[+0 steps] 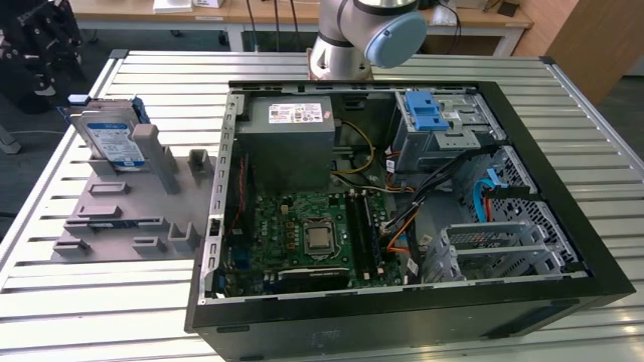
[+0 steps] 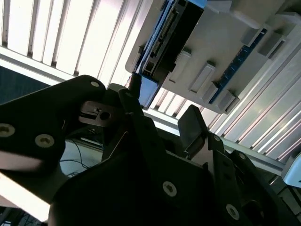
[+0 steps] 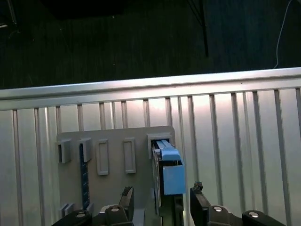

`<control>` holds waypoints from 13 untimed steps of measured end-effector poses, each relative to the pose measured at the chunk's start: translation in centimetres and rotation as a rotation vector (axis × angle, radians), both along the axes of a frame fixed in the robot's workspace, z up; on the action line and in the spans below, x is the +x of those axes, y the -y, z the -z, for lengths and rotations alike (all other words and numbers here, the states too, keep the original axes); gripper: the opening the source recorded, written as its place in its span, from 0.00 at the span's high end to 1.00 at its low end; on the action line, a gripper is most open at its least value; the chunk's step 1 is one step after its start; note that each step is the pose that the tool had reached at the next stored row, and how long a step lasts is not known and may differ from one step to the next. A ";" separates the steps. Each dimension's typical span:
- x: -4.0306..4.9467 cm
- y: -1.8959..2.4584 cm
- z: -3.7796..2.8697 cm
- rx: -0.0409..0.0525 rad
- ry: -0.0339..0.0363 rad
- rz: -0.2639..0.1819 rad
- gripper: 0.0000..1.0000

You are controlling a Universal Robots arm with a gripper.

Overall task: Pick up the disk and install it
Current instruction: 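Pick up the disk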

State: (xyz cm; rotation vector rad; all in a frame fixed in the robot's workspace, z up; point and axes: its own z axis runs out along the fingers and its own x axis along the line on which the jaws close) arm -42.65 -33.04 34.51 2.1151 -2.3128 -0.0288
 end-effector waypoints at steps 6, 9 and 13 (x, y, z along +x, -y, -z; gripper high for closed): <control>-0.18 0.00 1.09 0.0000 0.0008 -0.009 0.41; -0.24 0.00 1.56 -0.0001 0.0008 -0.038 0.41; -0.28 -0.11 1.91 -0.0001 0.0010 -0.043 0.41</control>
